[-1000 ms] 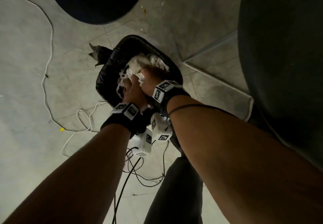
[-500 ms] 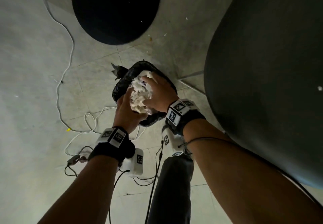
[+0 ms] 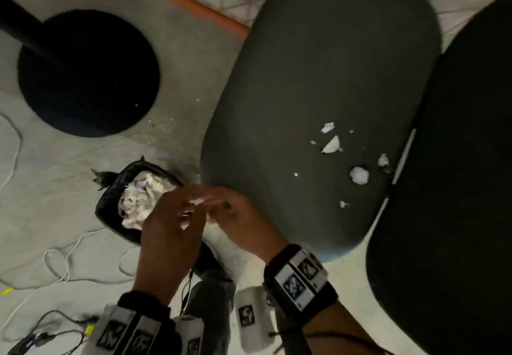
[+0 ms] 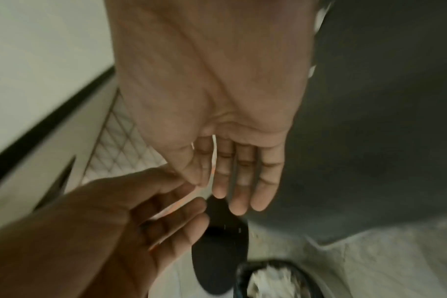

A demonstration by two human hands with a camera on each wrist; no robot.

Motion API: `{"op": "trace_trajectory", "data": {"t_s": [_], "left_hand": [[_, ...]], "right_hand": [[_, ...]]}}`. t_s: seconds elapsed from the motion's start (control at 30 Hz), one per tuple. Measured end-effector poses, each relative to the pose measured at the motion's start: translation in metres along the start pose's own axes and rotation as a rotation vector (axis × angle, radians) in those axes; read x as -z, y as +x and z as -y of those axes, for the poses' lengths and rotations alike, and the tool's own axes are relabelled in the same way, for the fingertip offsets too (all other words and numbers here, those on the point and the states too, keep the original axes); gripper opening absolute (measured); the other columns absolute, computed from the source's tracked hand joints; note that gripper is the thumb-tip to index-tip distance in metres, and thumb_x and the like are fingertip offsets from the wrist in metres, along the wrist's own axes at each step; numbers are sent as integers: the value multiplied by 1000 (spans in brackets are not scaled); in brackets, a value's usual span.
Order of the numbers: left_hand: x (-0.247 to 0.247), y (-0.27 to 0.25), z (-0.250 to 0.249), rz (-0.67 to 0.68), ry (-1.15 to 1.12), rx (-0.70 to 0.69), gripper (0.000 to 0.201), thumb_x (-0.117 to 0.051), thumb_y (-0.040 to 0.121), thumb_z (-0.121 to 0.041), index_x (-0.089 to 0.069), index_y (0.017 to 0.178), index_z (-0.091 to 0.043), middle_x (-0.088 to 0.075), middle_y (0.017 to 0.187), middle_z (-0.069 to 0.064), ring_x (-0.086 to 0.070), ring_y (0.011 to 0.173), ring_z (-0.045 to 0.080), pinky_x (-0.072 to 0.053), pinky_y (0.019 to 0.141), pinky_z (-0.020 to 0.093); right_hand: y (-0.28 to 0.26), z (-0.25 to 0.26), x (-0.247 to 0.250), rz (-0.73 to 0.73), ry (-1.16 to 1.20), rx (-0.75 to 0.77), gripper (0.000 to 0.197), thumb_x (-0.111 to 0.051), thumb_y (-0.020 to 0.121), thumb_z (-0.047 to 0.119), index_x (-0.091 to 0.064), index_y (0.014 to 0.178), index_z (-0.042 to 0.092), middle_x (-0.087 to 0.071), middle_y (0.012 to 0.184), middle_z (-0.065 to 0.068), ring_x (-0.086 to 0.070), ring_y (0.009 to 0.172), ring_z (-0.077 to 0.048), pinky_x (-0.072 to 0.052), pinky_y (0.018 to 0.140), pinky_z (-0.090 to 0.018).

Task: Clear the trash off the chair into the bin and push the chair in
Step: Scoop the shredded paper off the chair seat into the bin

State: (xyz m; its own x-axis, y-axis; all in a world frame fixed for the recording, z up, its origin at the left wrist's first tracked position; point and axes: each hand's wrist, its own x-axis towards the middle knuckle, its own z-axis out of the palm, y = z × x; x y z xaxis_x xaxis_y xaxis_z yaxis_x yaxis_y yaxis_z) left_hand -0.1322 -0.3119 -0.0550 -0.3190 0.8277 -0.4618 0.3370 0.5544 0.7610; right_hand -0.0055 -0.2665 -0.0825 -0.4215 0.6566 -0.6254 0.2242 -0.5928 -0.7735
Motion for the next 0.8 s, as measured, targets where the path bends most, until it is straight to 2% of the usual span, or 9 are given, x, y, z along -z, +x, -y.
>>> {"op": "trace_trajectory", "data": {"t_s": [0.07,0.1,0.17,0.23,0.33,0.5,0.6,0.7,0.8], "left_hand": [[-35,14,-39,140,43,-110,29,-62,91,-14,-63,117,-26,-63,111,-5,-64,90,-2,-49,72,6],[-52,23,-54,191,79,-166,29,-62,90,-18,-64,118,-24,-63,112,-2,-65,87,1,-53,74,14],[-93,43,-83,271,137,-266,32,-60,84,-24,-65,116,-25,-62,110,1,-67,84,16,-58,78,34],[-131,63,-106,324,242,-307,34,-62,84,-22,-63,118,-26,-58,115,5,-67,89,26,-55,87,39],[-179,91,-132,423,422,-258,47,-65,85,-23,-53,130,-29,-45,130,6,-63,101,31,-50,95,39],[-229,122,-140,513,676,-205,67,-75,76,-41,-41,133,-31,-34,137,6,-50,117,37,-48,96,47],[-239,120,-139,519,862,-284,57,-72,80,-38,-45,128,-23,-36,133,9,-48,114,37,-46,87,44],[-237,111,-137,536,891,-377,38,-64,88,-32,-52,121,-17,-44,128,11,-54,108,37,-48,86,44],[-232,102,-134,534,948,-453,24,-58,91,-19,-59,115,-14,-52,122,11,-58,106,35,-49,86,41]], "right_hand": [[-30,16,49,-138,129,-30,23,-49,89,2,-66,105,4,-65,88,1,-62,75,-3,-50,73,-22],[-42,21,74,-245,94,-13,24,-50,87,2,-67,102,6,-65,84,5,-61,71,-4,-47,68,-20],[-58,25,129,-505,-46,44,26,-51,80,10,-68,91,26,-66,83,9,-60,73,-8,-46,69,-25],[-61,23,178,-738,-191,52,27,-57,83,11,-65,90,35,-67,95,5,-64,84,-12,-53,80,-35],[-51,11,237,-926,-339,-61,30,-63,84,10,-64,110,25,-53,125,-11,-58,114,-27,-44,106,-44],[-29,-6,280,-809,-392,-313,61,-70,80,35,-47,135,23,-33,146,-14,-34,134,-35,-34,112,-45],[-25,-11,277,-723,-500,-403,79,-75,72,46,-42,139,23,-31,147,-12,-28,137,-37,-33,111,-50],[-31,-17,268,-673,-516,-433,81,-78,71,40,-39,139,23,-28,148,-9,-27,137,-35,-35,109,-49],[-37,-22,258,-681,-515,-446,67,-76,73,27,-45,132,25,-29,146,-8,-31,132,-34,-41,104,-48]]}}
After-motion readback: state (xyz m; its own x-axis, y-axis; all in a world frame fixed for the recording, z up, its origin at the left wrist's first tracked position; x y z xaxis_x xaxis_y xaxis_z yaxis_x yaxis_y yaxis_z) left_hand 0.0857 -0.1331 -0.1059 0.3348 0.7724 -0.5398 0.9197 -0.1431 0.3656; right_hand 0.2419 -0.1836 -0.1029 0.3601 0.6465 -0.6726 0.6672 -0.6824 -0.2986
